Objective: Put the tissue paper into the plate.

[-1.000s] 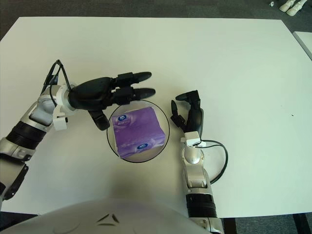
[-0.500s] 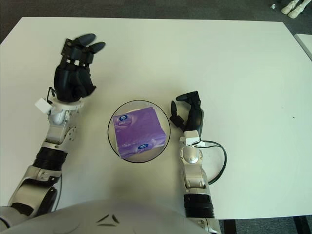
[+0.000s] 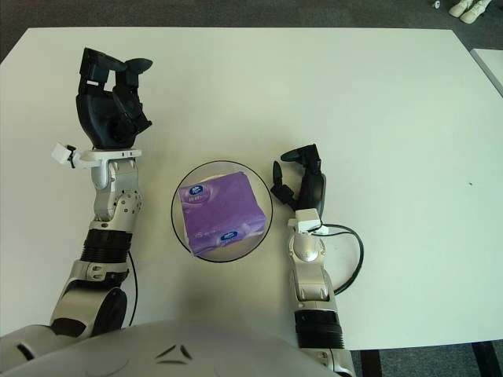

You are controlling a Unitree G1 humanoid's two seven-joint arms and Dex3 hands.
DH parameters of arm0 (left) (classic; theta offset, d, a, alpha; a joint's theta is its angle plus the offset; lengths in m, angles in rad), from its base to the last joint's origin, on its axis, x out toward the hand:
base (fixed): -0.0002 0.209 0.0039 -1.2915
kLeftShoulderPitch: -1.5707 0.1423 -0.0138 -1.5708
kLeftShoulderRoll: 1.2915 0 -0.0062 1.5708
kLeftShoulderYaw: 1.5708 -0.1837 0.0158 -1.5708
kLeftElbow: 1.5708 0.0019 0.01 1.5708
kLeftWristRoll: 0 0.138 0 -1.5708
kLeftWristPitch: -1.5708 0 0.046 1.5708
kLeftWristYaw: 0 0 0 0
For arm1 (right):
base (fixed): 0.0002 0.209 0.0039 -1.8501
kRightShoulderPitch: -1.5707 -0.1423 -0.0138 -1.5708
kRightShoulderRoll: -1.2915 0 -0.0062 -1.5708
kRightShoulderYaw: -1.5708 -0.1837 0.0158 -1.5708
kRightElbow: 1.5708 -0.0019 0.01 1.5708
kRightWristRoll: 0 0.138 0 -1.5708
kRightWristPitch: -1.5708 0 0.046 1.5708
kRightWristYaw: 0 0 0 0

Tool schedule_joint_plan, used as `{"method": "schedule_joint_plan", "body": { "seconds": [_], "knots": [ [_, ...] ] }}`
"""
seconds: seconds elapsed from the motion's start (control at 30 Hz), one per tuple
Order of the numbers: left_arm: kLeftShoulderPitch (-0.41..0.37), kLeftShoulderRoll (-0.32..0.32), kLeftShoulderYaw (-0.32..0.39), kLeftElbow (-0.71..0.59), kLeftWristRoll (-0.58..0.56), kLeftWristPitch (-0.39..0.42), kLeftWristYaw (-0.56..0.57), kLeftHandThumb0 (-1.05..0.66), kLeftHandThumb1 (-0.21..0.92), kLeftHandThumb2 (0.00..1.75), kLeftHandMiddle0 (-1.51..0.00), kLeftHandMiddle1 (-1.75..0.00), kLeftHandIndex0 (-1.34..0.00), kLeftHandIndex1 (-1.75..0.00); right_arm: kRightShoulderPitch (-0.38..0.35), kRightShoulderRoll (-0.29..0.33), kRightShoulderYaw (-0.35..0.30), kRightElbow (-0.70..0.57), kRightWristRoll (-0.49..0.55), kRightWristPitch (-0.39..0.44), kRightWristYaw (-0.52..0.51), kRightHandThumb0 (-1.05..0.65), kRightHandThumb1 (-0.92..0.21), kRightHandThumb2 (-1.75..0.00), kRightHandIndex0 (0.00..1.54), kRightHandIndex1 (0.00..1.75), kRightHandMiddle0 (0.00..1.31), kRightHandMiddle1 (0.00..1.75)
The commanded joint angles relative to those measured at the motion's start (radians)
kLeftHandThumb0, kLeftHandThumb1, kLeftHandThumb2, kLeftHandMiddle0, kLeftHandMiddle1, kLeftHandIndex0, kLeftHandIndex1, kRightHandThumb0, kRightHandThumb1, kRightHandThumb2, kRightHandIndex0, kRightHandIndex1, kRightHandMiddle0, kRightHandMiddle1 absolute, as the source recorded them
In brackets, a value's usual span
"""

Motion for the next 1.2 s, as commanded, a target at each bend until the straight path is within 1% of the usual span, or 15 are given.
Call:
{"method": "schedule_joint_plan", "body": {
  "seconds": [0.0,0.1,0.2,0.37,0.47,0.6,0.7,0.87,1.0,1.17],
  "knots": [
    [-0.012,-0.016,0.043,0.061,0.028,-0.019,0.017,-0.60,0.08,1.61,-1.45,-1.75,-0.82,-1.75,0.033,-0.004,-0.006,0.027,0.011,0.036,0.008,-0.38,-0.72,-0.81,0.61,1.16,0.31,1.75],
    [-0.022,-0.031,0.064,0.117,0.052,-0.045,0.016,-0.61,0.06,1.64,-1.47,-1.75,-0.84,-1.75,0.035,-0.002,-0.007,0.023,0.015,0.045,0.011,-0.38,-0.72,-0.81,0.61,1.16,0.31,1.75],
    [-0.014,-0.043,0.081,0.160,0.072,-0.060,0.022,-0.62,0.05,1.65,-1.48,-1.75,-0.85,-1.75,0.037,0.000,-0.008,0.019,0.015,0.050,0.011,-0.38,-0.72,-0.81,0.61,1.15,0.31,1.75],
    [-0.003,-0.052,0.109,0.208,0.097,-0.066,0.034,-0.62,0.04,1.66,-1.49,-1.75,-0.86,-1.75,0.038,0.000,-0.010,0.017,0.019,0.047,0.014,-0.37,-0.73,-0.79,0.61,1.15,0.30,1.75],
    [0.000,-0.057,0.118,0.219,0.113,-0.051,0.048,-0.62,0.04,1.67,-1.49,-1.75,-0.86,-1.75,0.040,-0.001,-0.010,0.016,0.022,0.045,0.018,-0.37,-0.74,-0.78,0.62,1.15,0.30,1.75],
    [0.018,-0.066,0.120,0.215,0.126,-0.004,0.076,-0.63,0.03,1.68,-1.48,-1.75,-0.87,-1.75,0.042,-0.002,-0.012,0.010,0.030,0.053,0.029,-0.37,-0.77,-0.74,0.61,1.16,0.28,1.75],
    [0.067,-0.085,0.108,0.157,0.137,0.058,0.113,-0.63,0.03,1.68,-1.47,-1.75,-0.87,-1.75,0.043,-0.002,-0.013,0.010,0.031,0.046,0.028,-0.37,-0.78,-0.73,0.61,1.16,0.28,1.75],
    [0.100,-0.085,0.099,0.100,0.159,0.143,0.151,-0.62,0.03,1.68,-1.42,-1.75,-0.86,-1.75,0.042,0.000,-0.014,0.017,0.028,0.030,0.019,-0.37,-0.76,-0.76,0.62,1.16,0.29,1.75],
    [0.117,-0.084,0.093,0.081,0.169,0.174,0.155,-0.62,0.04,1.67,-1.40,-1.75,-0.86,-1.75,0.041,0.002,-0.012,0.017,0.024,0.028,0.013,-0.38,-0.72,-0.81,0.63,1.16,0.31,1.75],
    [0.142,-0.064,0.081,0.096,0.191,0.192,0.126,-0.61,0.04,1.66,-1.40,-1.75,-0.85,-1.75,0.042,0.003,-0.009,0.017,0.015,0.028,0.005,-0.38,-0.69,-0.84,0.63,1.15,0.33,1.75]
  ]
}}
